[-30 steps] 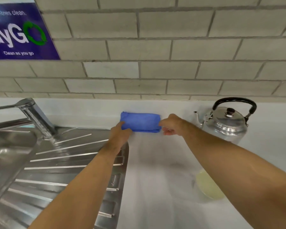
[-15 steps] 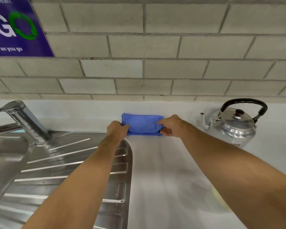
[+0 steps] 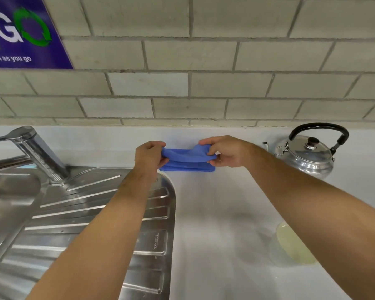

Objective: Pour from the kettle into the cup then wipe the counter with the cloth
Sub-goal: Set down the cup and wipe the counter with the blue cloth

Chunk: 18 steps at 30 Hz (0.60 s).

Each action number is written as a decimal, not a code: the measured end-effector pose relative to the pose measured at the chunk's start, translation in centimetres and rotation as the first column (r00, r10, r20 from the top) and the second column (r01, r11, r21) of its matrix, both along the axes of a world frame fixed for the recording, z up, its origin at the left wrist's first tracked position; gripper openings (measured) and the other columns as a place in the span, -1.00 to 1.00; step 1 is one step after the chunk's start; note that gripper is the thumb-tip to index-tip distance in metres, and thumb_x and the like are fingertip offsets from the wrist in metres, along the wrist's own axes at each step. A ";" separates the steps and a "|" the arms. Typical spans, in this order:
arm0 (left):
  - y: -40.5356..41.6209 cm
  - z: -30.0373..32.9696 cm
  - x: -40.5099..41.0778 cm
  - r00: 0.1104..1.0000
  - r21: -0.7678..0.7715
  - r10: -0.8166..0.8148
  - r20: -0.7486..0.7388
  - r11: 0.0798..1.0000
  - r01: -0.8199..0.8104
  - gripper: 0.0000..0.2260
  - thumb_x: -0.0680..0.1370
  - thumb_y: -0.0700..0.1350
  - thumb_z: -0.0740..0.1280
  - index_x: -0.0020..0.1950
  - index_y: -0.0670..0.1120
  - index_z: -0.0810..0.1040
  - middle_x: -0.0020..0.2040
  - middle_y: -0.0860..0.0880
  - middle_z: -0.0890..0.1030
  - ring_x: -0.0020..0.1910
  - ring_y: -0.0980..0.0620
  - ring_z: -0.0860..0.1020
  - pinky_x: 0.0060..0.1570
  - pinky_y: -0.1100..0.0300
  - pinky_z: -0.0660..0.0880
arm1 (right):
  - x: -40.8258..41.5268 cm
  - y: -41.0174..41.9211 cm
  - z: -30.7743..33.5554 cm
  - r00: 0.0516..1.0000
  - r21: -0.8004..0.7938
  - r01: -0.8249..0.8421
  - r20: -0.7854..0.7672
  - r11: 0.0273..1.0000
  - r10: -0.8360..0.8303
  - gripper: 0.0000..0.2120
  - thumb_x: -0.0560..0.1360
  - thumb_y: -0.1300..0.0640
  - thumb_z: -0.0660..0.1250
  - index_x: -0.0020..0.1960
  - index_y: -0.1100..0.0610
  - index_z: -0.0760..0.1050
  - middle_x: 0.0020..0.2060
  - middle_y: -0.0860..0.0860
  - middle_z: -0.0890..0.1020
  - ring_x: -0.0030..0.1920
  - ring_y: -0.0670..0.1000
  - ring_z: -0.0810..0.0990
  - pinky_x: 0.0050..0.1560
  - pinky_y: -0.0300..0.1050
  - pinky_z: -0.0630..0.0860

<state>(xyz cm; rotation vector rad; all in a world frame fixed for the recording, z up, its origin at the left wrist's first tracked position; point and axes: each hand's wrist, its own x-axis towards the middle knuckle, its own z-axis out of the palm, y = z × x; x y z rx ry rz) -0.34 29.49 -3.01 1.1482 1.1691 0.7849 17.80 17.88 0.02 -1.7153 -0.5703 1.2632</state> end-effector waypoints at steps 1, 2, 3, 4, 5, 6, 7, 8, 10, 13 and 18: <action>-0.8 0.6 -0.3 0.999 -0.010 0.010 0.042 1.000 -0.009 -0.78 0.57 -0.30 0.19 -0.06 -0.19 0.63 0.02 -0.21 0.61 -0.06 -0.13 0.59 0.01 0.01 0.62 | -0.3 -0.5 0.5 0.996 -0.009 -0.027 0.080 1.000 0.028 -0.59 0.46 0.45 0.26 0.18 0.10 0.62 0.12 0.12 0.54 -0.07 0.07 0.60 -0.27 -0.19 0.61; -1.7 1.1 -0.7 0.996 -0.020 0.022 0.086 1.000 -0.020 -0.76 0.56 -0.31 0.19 -0.15 -0.18 0.63 -0.01 -0.18 0.61 -0.08 -0.09 0.58 -0.06 0.08 0.62 | -0.6 -1.0 0.9 0.983 -0.010 -0.040 0.178 0.999 0.041 -0.66 0.46 0.41 0.31 0.13 0.12 0.65 0.09 0.14 0.59 -0.09 0.06 0.61 -0.24 -0.19 0.61; -2.7 1.4 -1.2 0.991 -0.030 0.030 0.129 0.999 -0.027 -0.75 0.54 -0.32 0.19 -0.22 -0.15 0.62 -0.07 -0.14 0.61 -0.12 -0.05 0.56 -0.14 0.16 0.61 | -1.0 -1.7 1.2 0.958 -0.003 -0.038 0.285 0.999 0.037 -0.73 0.46 0.38 0.35 0.08 0.13 0.67 0.03 0.14 0.63 -0.11 0.05 0.62 -0.22 -0.19 0.61; -3.7 1.7 -1.8 0.984 -0.040 0.035 0.173 0.999 -0.028 -0.75 0.53 -0.32 0.21 -0.25 -0.14 0.62 -0.14 -0.11 0.60 -0.16 -0.02 0.55 -0.21 0.21 0.60 | -1.4 -2.5 1.5 0.921 0.010 -0.030 0.389 0.999 0.024 -0.78 0.46 0.35 0.38 0.04 0.15 0.68 -0.03 0.13 0.66 -0.11 0.05 0.62 -0.19 -0.19 0.60; -4.9 1.8 -2.4 0.977 -0.045 0.033 0.212 0.999 -0.024 -0.78 0.51 -0.32 0.25 -0.26 -0.13 0.62 -0.18 -0.09 0.60 -0.19 0.00 0.55 -0.25 0.24 0.59 | -1.9 -3.5 1.7 0.873 0.018 -0.037 0.487 0.999 0.023 -0.81 0.45 0.33 0.40 0.02 0.16 0.69 -0.09 0.10 0.67 -0.13 0.04 0.63 -0.17 -0.20 0.60; -6.1 1.7 -3.1 0.972 -0.038 0.026 0.232 0.999 -0.017 -0.82 0.50 -0.30 0.30 -0.26 -0.13 0.62 -0.21 -0.09 0.60 -0.20 0.01 0.56 -0.28 0.26 0.59 | -2.5 -4.6 1.9 0.813 0.010 -0.068 0.580 0.998 0.049 -0.81 0.44 0.32 0.41 0.01 0.17 0.70 -0.18 0.04 0.67 -0.17 0.02 0.63 -0.18 -0.24 0.58; -7.3 1.3 -3.7 0.975 -0.017 0.012 0.224 1.000 -0.009 -0.85 0.49 -0.30 0.34 -0.25 -0.13 0.62 -0.21 -0.09 0.61 -0.21 0.01 0.56 -0.28 0.25 0.58 | -3.3 -5.8 2.1 0.740 -0.016 -0.119 0.665 0.993 0.100 -0.80 0.42 0.32 0.41 0.00 0.15 0.70 -0.28 -0.04 0.63 -0.24 -0.02 0.61 -0.22 -0.32 0.53; -8.5 0.9 -4.3 0.981 0.014 -0.005 0.196 1.000 0.002 -0.87 0.48 -0.30 0.36 -0.22 -0.12 0.62 -0.20 -0.09 0.61 -0.21 0.01 0.57 -0.27 0.24 0.56 | -4.4 -7.0 2.2 0.663 -0.059 -0.172 0.732 0.983 0.160 -0.78 0.40 0.32 0.40 -0.01 0.13 0.70 -0.33 -0.12 0.58 -0.27 -0.04 0.58 -0.27 -0.40 0.46; -11.1 -0.4 -5.5 0.992 0.074 -0.030 0.120 0.997 0.021 -0.84 0.46 -0.37 0.35 -0.13 -0.12 0.62 -0.20 -0.09 0.61 -0.24 0.01 0.57 -0.29 0.25 0.55 | -6.7 -9.6 1.9 0.546 -0.170 -0.248 0.789 0.954 0.282 -0.74 0.40 0.30 0.36 0.01 0.07 0.68 -0.24 -0.11 0.60 -0.16 -0.01 0.58 -0.25 -0.38 0.43; -15.7 -2.8 -7.8 0.996 0.136 -0.078 -0.048 0.987 0.084 -0.74 0.42 -0.43 0.34 -0.15 -0.07 0.63 -0.28 -0.05 0.61 -0.33 0.03 0.53 -0.42 0.33 0.50 | -10.1 -13.6 0.1 0.431 -0.303 -0.300 0.803 0.905 0.412 -0.70 0.45 0.27 0.31 0.16 0.10 0.61 0.13 0.09 0.62 0.11 0.12 0.59 0.11 -0.09 0.53; -22.4 -4.7 -12.2 0.902 0.260 -0.089 -0.423 0.941 0.215 -0.75 0.35 -0.31 0.44 -0.19 0.06 0.63 -0.31 0.04 0.61 -0.41 0.12 0.49 -0.41 0.45 0.38 | -14.1 -20.6 -3.3 0.348 -0.404 -0.297 0.797 0.865 0.493 -0.68 0.55 0.26 0.26 0.30 0.21 0.48 0.24 0.19 0.52 0.21 0.19 0.55 0.22 -0.02 0.47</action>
